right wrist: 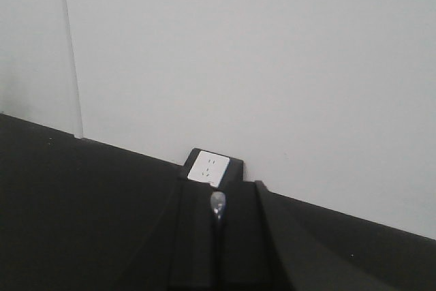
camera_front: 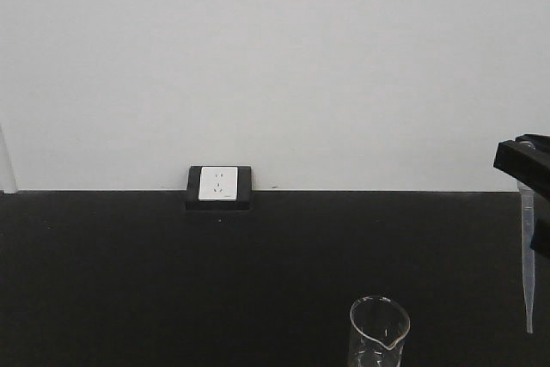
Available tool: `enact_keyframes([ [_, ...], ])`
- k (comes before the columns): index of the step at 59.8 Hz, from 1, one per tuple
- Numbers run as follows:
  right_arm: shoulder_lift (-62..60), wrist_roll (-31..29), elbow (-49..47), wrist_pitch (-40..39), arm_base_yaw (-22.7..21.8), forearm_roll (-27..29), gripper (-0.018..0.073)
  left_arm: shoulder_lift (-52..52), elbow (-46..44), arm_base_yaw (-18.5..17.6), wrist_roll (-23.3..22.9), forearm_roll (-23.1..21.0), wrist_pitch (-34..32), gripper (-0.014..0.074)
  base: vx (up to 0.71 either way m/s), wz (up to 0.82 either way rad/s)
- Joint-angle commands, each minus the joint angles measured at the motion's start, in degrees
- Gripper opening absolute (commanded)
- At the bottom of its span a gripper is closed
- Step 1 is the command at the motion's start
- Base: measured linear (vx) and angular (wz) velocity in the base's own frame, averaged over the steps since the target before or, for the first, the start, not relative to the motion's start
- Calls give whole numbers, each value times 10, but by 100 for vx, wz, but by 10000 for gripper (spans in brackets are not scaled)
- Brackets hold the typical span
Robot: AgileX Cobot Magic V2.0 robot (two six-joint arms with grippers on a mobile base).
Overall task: Grab transparent chemical and place on left bench
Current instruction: 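Hold the dropper in the right gripper while the base drives to the other bench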
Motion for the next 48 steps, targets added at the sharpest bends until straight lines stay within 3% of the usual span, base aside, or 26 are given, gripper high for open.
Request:
enact_keyframes([
  [1, -6, 0, -14, 19, -2, -5, -3, -11, 9, -1, -4, 0, -45, -3, -1, -3],
  [20, -6, 0, -14, 25, -2, -5, -3, -11, 9, -1, -4, 0, -45, -3, -4, -16],
  [48, -6, 0, -14, 25, -2, -5, -3, -11, 9, -1, -4, 0, -45, -3, -14, -42],
])
